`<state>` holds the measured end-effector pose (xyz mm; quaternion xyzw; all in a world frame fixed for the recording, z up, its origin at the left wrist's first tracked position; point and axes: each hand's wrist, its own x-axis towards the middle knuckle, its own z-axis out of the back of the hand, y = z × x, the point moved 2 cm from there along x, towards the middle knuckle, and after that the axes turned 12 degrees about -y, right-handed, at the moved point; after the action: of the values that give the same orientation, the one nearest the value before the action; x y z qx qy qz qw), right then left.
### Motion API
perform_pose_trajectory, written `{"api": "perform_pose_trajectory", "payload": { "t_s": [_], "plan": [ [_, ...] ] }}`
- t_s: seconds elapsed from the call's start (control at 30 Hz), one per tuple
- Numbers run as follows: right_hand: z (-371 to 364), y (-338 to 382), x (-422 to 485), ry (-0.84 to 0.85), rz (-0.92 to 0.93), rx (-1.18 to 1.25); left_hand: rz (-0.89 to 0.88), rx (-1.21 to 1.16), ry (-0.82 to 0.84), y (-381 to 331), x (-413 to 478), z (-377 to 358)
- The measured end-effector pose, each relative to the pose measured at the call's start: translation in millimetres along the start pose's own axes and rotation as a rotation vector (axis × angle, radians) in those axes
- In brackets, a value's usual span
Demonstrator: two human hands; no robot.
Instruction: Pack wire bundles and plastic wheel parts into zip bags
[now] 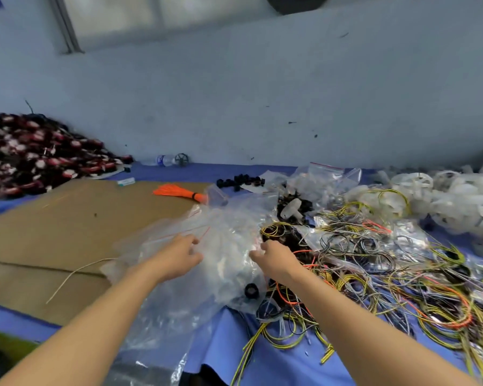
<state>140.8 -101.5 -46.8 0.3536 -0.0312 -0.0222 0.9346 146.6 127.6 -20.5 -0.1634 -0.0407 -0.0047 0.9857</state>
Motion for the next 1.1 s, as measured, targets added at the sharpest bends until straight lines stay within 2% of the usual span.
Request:
{"api": "perform_pose_trajectory", "payload": {
  "t_s": [0.33, 0.43, 0.57, 0.8, 0.93, 1.03, 1.1],
  "plan": [
    [-6.6, 3.6, 1.0, -0.017, 0.031, 0.024, 0.114, -0.046, -0.005, -7.4, -14.3, -36.8],
    [-10.1, 5.5, -1.2, 0.033, 0.024, 0.008, 0.100, -0.022, -0.006, -15.5, -19.4, -46.6],
    [-7.3, 9.0, -3.7, 0.019, 0.042, 0.058, 0.106, -0.104, -0.030, -17.3, -21.7, -47.9],
    [-17.9, 19.3, -13.3, 0.110, 0.030, 0.098, 0.059, -0.229, -0.086, -5.4, -28.6, -41.3],
    [-24.9, 32.6, -20.9, 0.052, 0.029, 0.106, 0.055, -0.244, -0.095, -1.0, -33.3, -41.0],
    [-26.1, 35.1, -26.1, -0.099, 0.153, -0.062, 0.066, -0.265, -0.126, -1.6, -35.5, -41.9],
    [-20.9, 34.4, -26.0, -0.238, 0.186, -0.033, 0.086, -0.259, -0.146, -1.3, -34.8, -42.4]
  ]
}}
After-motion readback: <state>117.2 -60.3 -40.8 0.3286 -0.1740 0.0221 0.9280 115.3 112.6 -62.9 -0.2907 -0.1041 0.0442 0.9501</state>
